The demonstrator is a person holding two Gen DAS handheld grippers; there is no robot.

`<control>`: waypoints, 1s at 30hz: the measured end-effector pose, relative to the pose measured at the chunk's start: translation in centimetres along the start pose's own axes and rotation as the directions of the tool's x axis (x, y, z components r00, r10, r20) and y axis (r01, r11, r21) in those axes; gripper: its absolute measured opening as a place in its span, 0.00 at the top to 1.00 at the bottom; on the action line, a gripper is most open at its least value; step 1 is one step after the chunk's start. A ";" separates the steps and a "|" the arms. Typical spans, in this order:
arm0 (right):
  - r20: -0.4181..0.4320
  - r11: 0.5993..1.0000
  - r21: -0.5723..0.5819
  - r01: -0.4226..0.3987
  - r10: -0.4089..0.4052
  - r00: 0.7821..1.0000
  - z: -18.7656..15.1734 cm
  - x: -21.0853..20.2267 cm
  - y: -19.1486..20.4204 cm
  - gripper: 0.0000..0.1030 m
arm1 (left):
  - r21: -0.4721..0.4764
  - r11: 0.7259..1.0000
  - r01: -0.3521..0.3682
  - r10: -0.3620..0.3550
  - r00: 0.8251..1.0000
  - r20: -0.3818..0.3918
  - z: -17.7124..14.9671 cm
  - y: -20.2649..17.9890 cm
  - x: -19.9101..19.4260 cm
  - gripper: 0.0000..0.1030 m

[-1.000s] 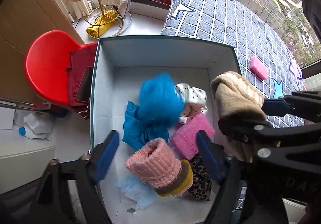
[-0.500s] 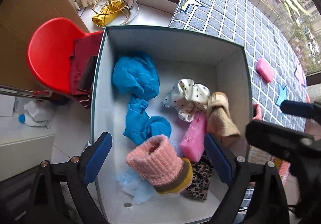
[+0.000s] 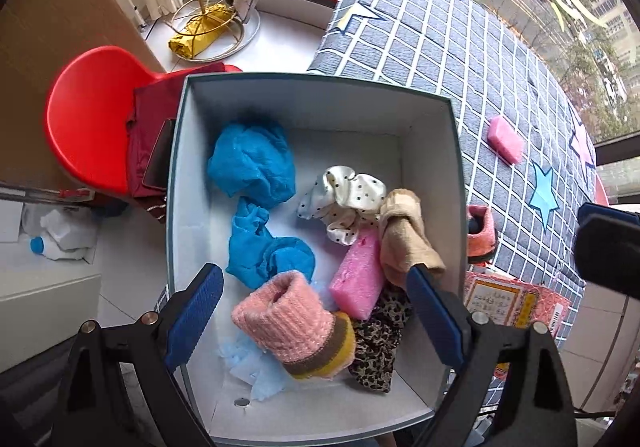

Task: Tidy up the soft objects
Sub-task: 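Move both grippers over the table toward the pink sponge and pink-black sock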

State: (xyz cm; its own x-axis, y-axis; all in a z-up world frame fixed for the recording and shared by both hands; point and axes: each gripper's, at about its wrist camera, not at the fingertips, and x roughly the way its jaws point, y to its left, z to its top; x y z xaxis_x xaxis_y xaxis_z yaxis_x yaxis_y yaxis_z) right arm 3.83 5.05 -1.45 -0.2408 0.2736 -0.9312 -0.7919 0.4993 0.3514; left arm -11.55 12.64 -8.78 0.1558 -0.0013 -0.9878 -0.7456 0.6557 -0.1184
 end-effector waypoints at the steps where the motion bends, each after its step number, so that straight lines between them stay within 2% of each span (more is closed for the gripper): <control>1: 0.007 1.000 0.020 0.000 0.000 1.000 -0.1 -0.5 -0.4 0.00 | 0.005 1.000 0.004 -0.004 1.000 -0.002 0.2 -0.2 -0.1 0.08; 6: 0.042 0.995 0.095 -0.016 0.012 0.999 -0.8 -3.0 -3.9 0.00 | 0.045 0.999 0.014 -0.014 1.000 -0.007 1.2 -1.7 -0.5 0.08; 11: 0.064 0.974 0.225 0.017 -0.033 0.997 -1.6 -4.6 -9.9 0.00 | 0.125 0.992 0.027 -0.024 0.999 -0.023 2.3 -4.6 -0.7 0.08; 15: 0.025 0.942 0.329 0.067 -0.079 0.997 -2.3 -3.5 -14.9 0.00 | 0.209 0.978 0.029 -0.024 0.999 -0.023 3.0 -7.9 -1.1 0.08; 19: -0.025 0.920 0.386 0.074 -0.070 0.997 -3.1 -1.3 -18.2 0.00 | 0.275 0.961 -0.003 0.008 1.000 -0.017 3.1 -10.8 -0.9 0.08; 25: -0.104 0.928 0.370 0.051 -0.014 0.995 -3.3 2.9 -19.2 0.00 | 0.313 0.948 -0.056 0.064 0.998 -0.016 3.5 -12.9 0.0 0.08; 30: -0.169 0.959 0.282 0.004 0.045 0.985 -1.9 6.7 -18.0 0.00 | 0.313 0.946 -0.086 0.100 0.995 -0.029 4.0 -13.7 0.6 0.08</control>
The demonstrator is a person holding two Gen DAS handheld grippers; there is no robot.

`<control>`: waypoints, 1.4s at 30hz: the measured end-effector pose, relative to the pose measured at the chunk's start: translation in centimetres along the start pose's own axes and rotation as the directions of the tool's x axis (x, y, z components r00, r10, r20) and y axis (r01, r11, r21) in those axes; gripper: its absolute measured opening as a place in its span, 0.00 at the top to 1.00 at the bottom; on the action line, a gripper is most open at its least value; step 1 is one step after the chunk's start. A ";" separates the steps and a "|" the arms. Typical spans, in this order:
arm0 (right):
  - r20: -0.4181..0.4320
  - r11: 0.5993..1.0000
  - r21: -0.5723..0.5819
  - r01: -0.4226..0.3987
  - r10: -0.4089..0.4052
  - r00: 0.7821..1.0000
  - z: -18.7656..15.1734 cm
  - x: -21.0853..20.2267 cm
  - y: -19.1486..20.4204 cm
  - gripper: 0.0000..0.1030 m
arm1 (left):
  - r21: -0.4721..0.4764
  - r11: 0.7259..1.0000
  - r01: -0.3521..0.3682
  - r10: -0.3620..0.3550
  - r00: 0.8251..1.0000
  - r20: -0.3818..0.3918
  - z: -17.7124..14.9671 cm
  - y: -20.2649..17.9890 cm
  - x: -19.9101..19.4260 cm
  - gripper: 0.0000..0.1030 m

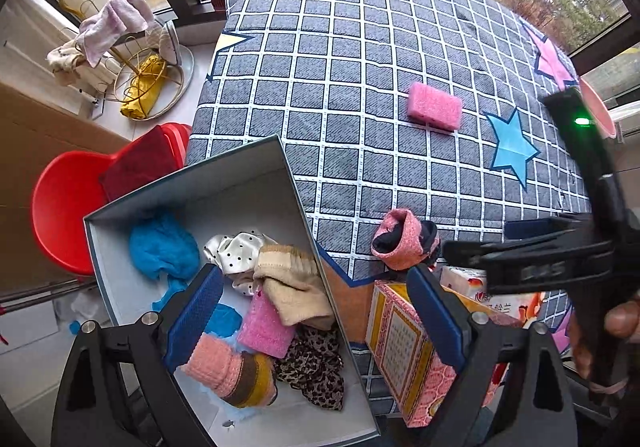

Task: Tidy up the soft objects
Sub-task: 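Move both grippers over the table toward the pink sponge and pink-black sock, then grasp the pink sponge with the left gripper while the right gripper grasps the pink-black sock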

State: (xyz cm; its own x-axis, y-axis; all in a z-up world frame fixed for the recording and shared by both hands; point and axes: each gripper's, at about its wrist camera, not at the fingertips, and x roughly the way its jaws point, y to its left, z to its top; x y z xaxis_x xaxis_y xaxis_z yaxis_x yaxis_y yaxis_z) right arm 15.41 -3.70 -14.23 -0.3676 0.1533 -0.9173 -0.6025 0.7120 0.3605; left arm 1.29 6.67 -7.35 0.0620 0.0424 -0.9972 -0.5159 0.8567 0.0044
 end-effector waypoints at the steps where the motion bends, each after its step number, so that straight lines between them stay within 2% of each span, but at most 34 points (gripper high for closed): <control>1: -0.018 1.000 -0.023 -0.007 0.007 1.000 0.5 0.8 0.5 0.00 | -0.001 1.000 -0.006 0.006 1.000 -0.003 0.1 -0.1 0.1 0.08; 7: -0.118 0.994 -0.106 -0.037 0.024 0.993 2.6 5.0 2.4 0.00 | -0.010 0.998 -0.069 0.069 0.997 -0.028 0.6 -0.1 0.7 0.08; 12: -0.173 0.987 -0.162 -0.017 -0.011 0.985 2.7 7.2 2.9 0.00 | -0.039 0.996 -0.079 0.078 0.997 -0.026 0.7 0.5 0.6 0.08; 16: -0.171 0.980 -0.194 0.042 -0.076 0.982 2.2 8.3 3.1 0.01 | -0.055 0.995 -0.088 0.086 0.996 -0.037 0.8 0.6 0.7 0.08; 18: -0.160 0.977 -0.202 0.067 -0.100 0.982 1.8 8.4 2.8 0.16 | -0.054 0.994 -0.093 0.091 0.995 -0.039 0.9 0.5 0.7 0.08; 19: -0.153 0.977 -0.201 0.066 -0.098 0.983 1.5 8.3 2.3 0.18 | -0.055 0.994 -0.093 0.091 0.995 -0.041 1.0 0.4 0.8 0.08; 20: -0.144 0.978 -0.199 0.064 -0.094 0.985 1.3 8.2 2.0 0.26 | -0.056 0.994 -0.090 0.087 0.995 -0.043 1.1 0.2 0.8 0.08; 21: -0.133 0.979 -0.198 0.059 -0.086 0.987 1.1 7.9 1.2 0.39 | -0.056 0.995 -0.087 0.084 0.995 -0.046 1.3 0.0 0.8 0.08; 23: -0.116 0.986 -0.169 -0.004 -0.016 0.993 1.0 7.1 0.0 0.57 | -0.058 0.995 -0.079 0.076 0.996 -0.050 1.5 -0.6 0.9 0.08; 26: -0.075 0.988 -0.155 -0.007 -0.005 0.997 0.3 6.1 -1.4 0.61 | -0.051 0.997 -0.061 0.058 0.997 -0.049 2.1 -1.8 0.8 0.08; 31: -0.007 0.996 -0.086 0.009 -0.010 1.000 -0.8 3.2 -6.4 0.61 | -0.054 0.998 0.025 -0.028 0.997 -0.074 4.0 -5.1 1.0 0.08; 35: 0.035 0.999 0.012 0.046 -0.046 0.998 -1.8 1.0 -12.8 0.61 | -0.100 0.989 0.109 -0.118 0.989 -0.092 6.2 -8.4 1.7 0.08; 39: 0.074 0.990 0.133 0.045 -0.055 0.996 -3.0 -0.9 -19.5 0.60 | -0.082 0.992 0.096 -0.102 0.992 -0.080 9.0 -11.7 3.6 0.08; 42: 0.103 0.984 0.175 0.024 -0.043 0.994 -4.3 -1.8 -22.6 0.57 | -0.040 0.999 0.034 -0.037 0.996 -0.077 11.2 -13.6 6.4 0.08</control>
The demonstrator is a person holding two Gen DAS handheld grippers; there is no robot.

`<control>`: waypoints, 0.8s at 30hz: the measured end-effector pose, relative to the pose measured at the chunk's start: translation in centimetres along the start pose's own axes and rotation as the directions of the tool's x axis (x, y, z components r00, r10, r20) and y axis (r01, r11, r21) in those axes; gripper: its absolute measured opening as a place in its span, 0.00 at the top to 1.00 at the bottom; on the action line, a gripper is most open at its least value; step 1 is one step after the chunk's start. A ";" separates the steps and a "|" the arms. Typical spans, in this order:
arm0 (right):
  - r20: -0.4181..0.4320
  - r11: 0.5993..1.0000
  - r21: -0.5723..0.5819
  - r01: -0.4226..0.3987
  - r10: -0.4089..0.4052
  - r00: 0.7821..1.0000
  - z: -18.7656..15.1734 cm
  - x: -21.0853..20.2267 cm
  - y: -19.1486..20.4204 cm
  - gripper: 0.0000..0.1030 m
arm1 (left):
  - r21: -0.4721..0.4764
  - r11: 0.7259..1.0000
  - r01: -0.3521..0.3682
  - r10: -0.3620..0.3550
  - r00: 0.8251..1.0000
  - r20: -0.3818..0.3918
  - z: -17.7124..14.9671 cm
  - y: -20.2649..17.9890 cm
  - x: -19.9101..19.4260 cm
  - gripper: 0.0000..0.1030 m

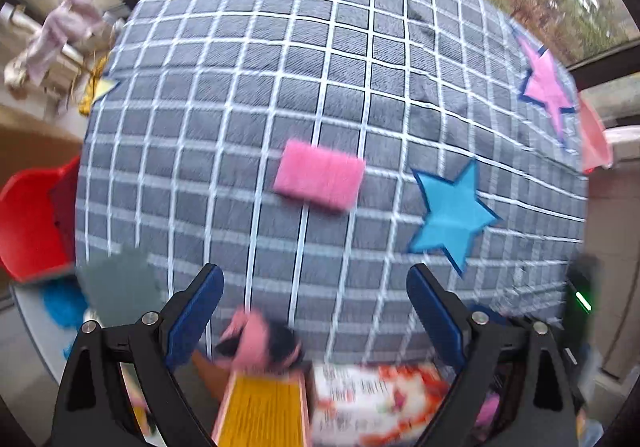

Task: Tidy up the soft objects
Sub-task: 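Grasp the pink sponge with the left gripper while the right gripper grasps the pink-black sock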

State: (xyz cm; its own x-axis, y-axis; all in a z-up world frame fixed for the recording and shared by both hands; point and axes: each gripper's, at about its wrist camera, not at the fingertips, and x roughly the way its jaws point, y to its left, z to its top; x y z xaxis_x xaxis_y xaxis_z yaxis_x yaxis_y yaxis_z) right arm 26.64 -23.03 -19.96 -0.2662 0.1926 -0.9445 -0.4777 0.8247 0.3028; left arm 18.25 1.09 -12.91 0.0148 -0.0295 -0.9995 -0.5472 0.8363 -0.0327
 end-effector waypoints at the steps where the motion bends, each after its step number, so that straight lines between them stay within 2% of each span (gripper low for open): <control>1: 0.008 1.000 0.010 -0.006 0.006 1.000 -0.3 -0.3 -1.1 0.54 | 0.003 1.000 -0.026 0.026 1.000 0.000 0.7 -0.3 1.0 0.08; 2: 0.014 1.000 0.018 -0.016 0.016 1.000 -0.6 -0.5 -1.8 0.52 | 0.004 0.999 -0.041 0.041 0.999 0.001 1.2 -0.4 1.8 0.08; 9: 0.033 0.995 0.043 -0.092 0.091 0.995 -3.8 -0.9 -6.1 0.52 | 0.006 0.994 -0.109 0.109 0.994 -0.021 3.7 -0.8 7.0 0.08; 11: 0.040 0.993 0.024 -0.119 0.118 0.992 -6.5 -1.1 -6.4 0.52 | 0.014 0.995 -0.103 0.103 0.994 -0.034 3.9 -0.8 7.9 0.08; 13: 0.035 0.988 -0.009 -0.154 0.154 0.987 -6.8 -0.9 -5.7 0.33 | 0.012 0.995 -0.098 0.099 0.994 -0.046 4.0 -0.6 8.5 0.08; 14: 0.037 0.985 -0.029 -0.168 0.169 0.985 -6.9 -0.8 -5.4 0.20 | 0.011 0.995 -0.100 0.101 0.993 -0.053 4.0 -0.5 8.9 0.08; 19: 0.030 0.976 -0.077 -0.204 0.207 0.978 -5.9 -1.4 -2.7 0.20 | 0.025 0.993 -0.113 0.114 0.992 -0.059 3.7 -0.3 10.0 0.00; 22: 0.037 0.977 -0.087 -0.196 0.200 0.979 -5.8 -1.2 -1.8 0.20 | 0.014 0.999 -0.049 0.050 0.996 -0.077 4.3 -0.6 11.1 0.00; 24: 0.039 0.977 -0.084 -0.197 0.201 0.979 -5.6 -0.7 -1.0 0.20 | 0.015 0.999 -0.052 0.053 0.994 -0.092 4.7 -0.3 11.5 0.00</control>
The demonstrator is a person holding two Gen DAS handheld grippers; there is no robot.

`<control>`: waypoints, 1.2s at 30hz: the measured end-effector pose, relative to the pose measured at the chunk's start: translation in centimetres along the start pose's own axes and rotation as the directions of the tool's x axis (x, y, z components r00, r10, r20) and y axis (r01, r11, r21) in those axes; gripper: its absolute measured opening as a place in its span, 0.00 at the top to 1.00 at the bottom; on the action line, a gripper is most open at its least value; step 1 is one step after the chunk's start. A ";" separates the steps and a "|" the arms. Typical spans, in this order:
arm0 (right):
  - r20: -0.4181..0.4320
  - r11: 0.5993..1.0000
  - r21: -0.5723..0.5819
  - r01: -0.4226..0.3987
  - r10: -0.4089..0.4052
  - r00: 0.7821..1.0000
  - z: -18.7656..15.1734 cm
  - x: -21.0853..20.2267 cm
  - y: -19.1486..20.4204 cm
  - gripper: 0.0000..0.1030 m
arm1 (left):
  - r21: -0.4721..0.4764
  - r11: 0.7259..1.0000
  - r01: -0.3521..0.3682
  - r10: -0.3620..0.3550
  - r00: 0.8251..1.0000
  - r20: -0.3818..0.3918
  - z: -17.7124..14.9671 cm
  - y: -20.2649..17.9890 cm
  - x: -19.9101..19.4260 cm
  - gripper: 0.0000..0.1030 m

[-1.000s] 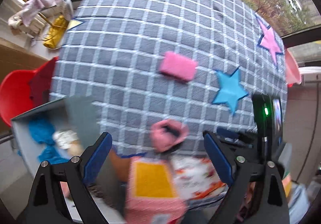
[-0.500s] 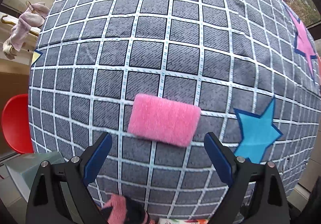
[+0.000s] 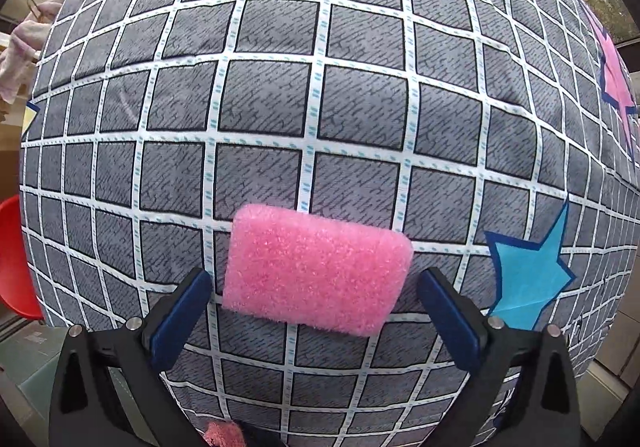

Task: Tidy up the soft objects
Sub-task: 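Grasp the pink sponge with the left gripper while the right gripper grasps the pink-black sock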

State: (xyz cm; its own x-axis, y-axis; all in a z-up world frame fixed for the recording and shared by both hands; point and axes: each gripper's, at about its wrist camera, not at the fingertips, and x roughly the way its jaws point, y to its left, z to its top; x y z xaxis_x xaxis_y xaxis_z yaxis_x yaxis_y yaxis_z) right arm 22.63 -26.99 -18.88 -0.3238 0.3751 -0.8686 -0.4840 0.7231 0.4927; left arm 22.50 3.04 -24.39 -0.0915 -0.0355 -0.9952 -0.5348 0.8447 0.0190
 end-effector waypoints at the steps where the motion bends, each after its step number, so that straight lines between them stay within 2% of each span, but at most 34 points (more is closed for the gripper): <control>1: 0.001 1.000 0.004 -0.002 0.002 1.000 -0.1 0.2 0.1 0.20 | -0.002 1.000 0.002 -0.002 1.000 -0.006 0.1 0.5 0.1 0.00; 6: -0.001 1.000 0.011 0.006 -0.006 1.000 1.0 2.8 3.2 0.20 | -0.026 1.000 0.004 -0.005 0.999 -0.052 3.0 0.1 0.7 0.01; 7: -0.003 1.000 0.009 0.006 -0.006 1.000 1.5 2.6 3.7 0.20 | -0.030 1.000 0.004 -0.005 0.999 -0.034 3.2 0.2 0.5 0.06; 9: -0.009 1.000 -0.002 0.005 -0.005 1.000 2.3 2.6 4.6 0.20 | -0.014 1.000 0.003 -0.003 1.000 0.010 3.7 0.1 0.0 0.23; 10: -0.012 1.000 -0.007 0.004 -0.004 1.000 2.5 3.0 5.0 0.20 | 0.001 1.000 0.008 -0.008 1.000 0.021 3.7 0.0 -0.3 0.27; 12: -0.022 1.000 -0.018 0.000 0.000 1.000 2.9 3.3 5.6 0.20 | 0.001 0.997 0.071 -0.071 0.997 0.030 3.9 0.5 -1.1 0.28; 14: -0.033 1.000 -0.031 -0.004 0.003 0.999 3.3 3.9 6.4 0.20 | -0.022 0.994 0.107 -0.106 0.992 0.064 4.1 1.3 -2.4 0.28; 17: -0.054 0.998 -0.057 -0.031 0.028 0.998 4.0 5.1 8.0 0.20 | -0.041 0.984 0.173 -0.167 0.979 0.121 4.3 3.0 -5.0 0.28; 21: -0.096 0.992 -0.115 -0.046 0.035 0.995 5.0 7.4 11.0 0.20 | -0.035 0.978 0.205 -0.196 0.965 0.173 4.0 4.9 -8.1 0.28; 26: -0.139 0.981 -0.177 -0.083 0.059 0.988 5.9 10.1 14.8 0.20 | -0.049 0.969 0.240 -0.223 0.947 0.231 1.6 6.6 -11.7 0.28; 32: -0.162 0.957 -0.279 -0.077 0.032 0.986 6.1 12.7 18.2 0.21 | -0.052 0.965 0.257 -0.234 0.933 0.273 -2.8 7.5 -14.6 0.28; 34: -0.166 0.941 -0.335 -0.055 -0.002 0.986 5.9 13.4 19.4 0.33 | -0.046 0.967 0.250 -0.227 0.933 0.280 -4.8 8.2 -15.8 0.28; 35: -0.170 0.932 -0.361 -0.044 -0.020 0.985 5.7 13.8 20.0 0.38 | -0.046 0.968 0.246 -0.224 0.933 0.282 -5.4 8.4 -16.1 0.28; 36: -0.171 0.924 -0.381 -0.037 -0.031 0.985 5.6 14.0 20.5 0.38 | -0.048 0.968 0.248 -0.224 0.932 0.286 -6.1 9.0 -16.6 0.28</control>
State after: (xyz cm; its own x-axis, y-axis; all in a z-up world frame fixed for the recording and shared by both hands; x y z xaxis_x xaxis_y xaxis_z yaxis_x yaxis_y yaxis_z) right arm 12.66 -3.66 -21.24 -0.4425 0.2477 -0.8619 -0.7448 0.4338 0.5070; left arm 14.11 7.96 -7.08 0.2746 -0.0700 -0.9590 -0.5802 0.7832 -0.2233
